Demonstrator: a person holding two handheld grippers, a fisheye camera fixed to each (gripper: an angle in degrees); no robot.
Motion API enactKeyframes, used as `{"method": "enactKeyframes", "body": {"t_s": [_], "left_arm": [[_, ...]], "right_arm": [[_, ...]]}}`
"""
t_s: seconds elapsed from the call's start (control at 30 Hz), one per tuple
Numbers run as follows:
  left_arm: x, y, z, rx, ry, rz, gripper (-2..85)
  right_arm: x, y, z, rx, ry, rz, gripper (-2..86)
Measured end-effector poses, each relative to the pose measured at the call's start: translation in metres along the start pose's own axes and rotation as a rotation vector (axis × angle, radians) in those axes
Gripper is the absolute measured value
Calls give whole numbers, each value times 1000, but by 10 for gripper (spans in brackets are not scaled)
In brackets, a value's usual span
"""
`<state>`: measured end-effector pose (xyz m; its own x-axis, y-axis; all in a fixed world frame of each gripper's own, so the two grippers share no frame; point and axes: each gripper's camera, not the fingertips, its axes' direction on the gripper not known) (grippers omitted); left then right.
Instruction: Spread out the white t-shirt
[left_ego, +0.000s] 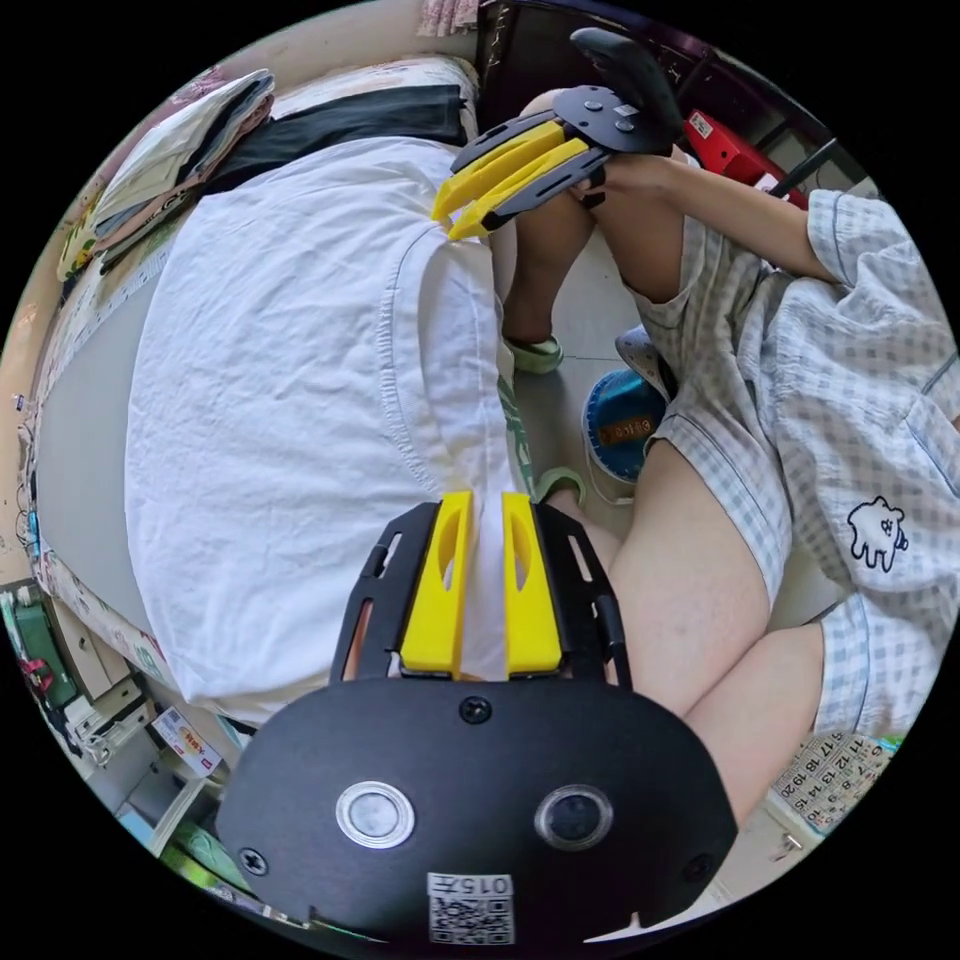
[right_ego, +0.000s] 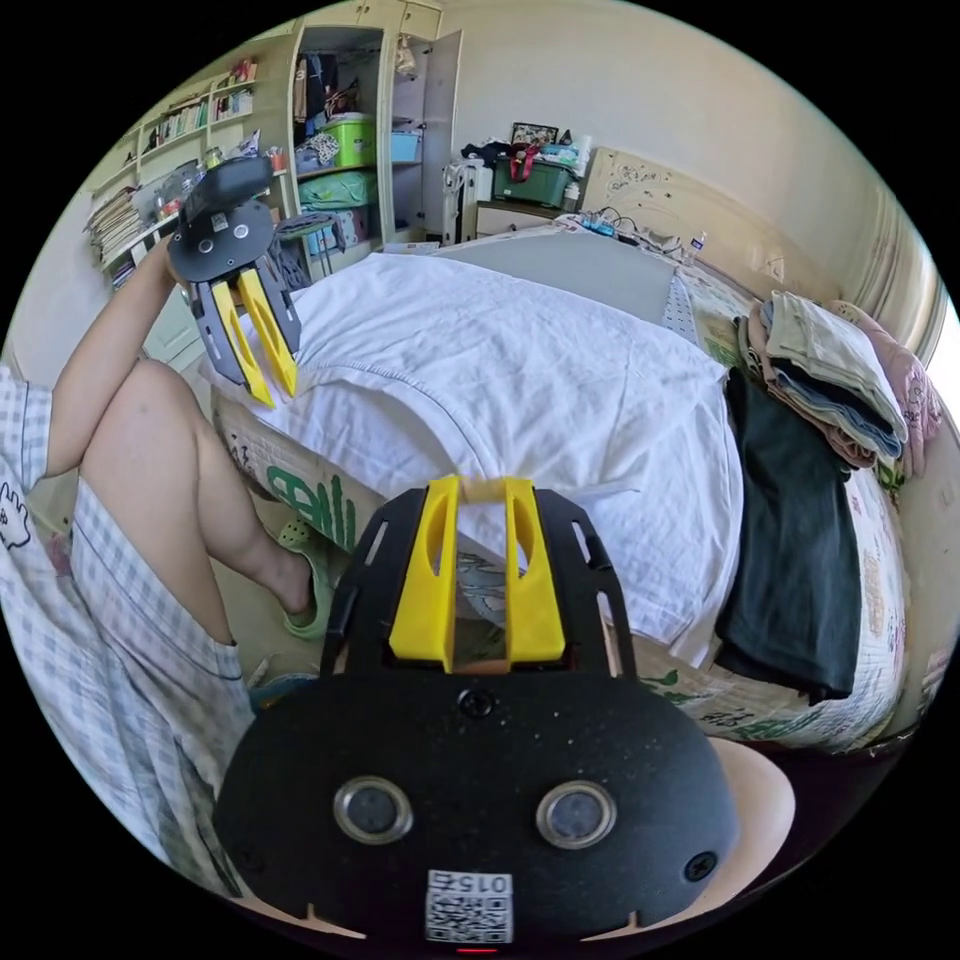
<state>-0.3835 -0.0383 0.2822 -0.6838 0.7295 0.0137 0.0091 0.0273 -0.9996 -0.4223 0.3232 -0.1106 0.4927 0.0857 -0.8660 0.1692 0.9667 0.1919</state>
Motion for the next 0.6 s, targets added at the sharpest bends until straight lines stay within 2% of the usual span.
{"method": "enactKeyframes", "body": {"t_s": [0.33, 0.6], "left_arm": [[53, -10, 3, 31, -212, -67, 89], [60, 3, 3, 71, -312, -171, 77]], "right_arm": [[-4, 36, -48, 22, 5, -6, 75], [-27, 88, -60, 40, 66, -3, 67]]}}
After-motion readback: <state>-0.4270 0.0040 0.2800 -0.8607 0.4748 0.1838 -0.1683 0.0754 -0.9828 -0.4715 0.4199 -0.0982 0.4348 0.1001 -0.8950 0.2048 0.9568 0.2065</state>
